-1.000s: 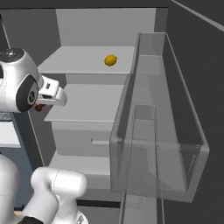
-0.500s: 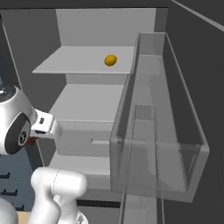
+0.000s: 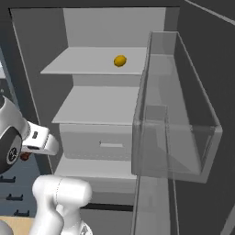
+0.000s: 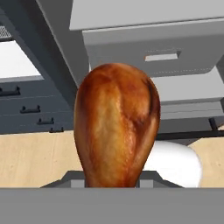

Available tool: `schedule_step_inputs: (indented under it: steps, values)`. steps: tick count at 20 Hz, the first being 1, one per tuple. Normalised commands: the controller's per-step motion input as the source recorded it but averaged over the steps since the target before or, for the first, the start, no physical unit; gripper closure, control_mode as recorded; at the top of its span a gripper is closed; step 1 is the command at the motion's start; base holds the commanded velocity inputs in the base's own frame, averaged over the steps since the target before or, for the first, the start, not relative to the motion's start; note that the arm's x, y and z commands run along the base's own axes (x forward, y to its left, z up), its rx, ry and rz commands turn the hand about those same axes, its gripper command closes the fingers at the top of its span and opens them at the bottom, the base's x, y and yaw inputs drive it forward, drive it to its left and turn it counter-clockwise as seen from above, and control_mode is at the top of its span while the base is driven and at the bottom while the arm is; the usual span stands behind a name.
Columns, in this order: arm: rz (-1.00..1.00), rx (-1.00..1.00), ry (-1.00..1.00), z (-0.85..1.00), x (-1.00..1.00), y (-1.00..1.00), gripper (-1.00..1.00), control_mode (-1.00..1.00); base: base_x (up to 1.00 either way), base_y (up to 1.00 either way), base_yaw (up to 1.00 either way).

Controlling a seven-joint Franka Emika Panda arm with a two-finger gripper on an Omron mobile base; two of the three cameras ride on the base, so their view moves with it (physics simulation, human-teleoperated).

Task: Place one lemon and one chicken drumstick in each tupperware on the nearby counter, to pack two identical lunches.

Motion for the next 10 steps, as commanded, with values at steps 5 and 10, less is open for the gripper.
schedule_step_inputs:
  steps: [5,10]
  values:
    - [0.0,0.0,0.0,0.0,0.0,0.0,1.0,1.0,-0.39,0.93,0.15]
    - [0.0,0.0,0.0,0.0,0.0,0.0,1.0,1.0,-0.02,1.0,0.27]
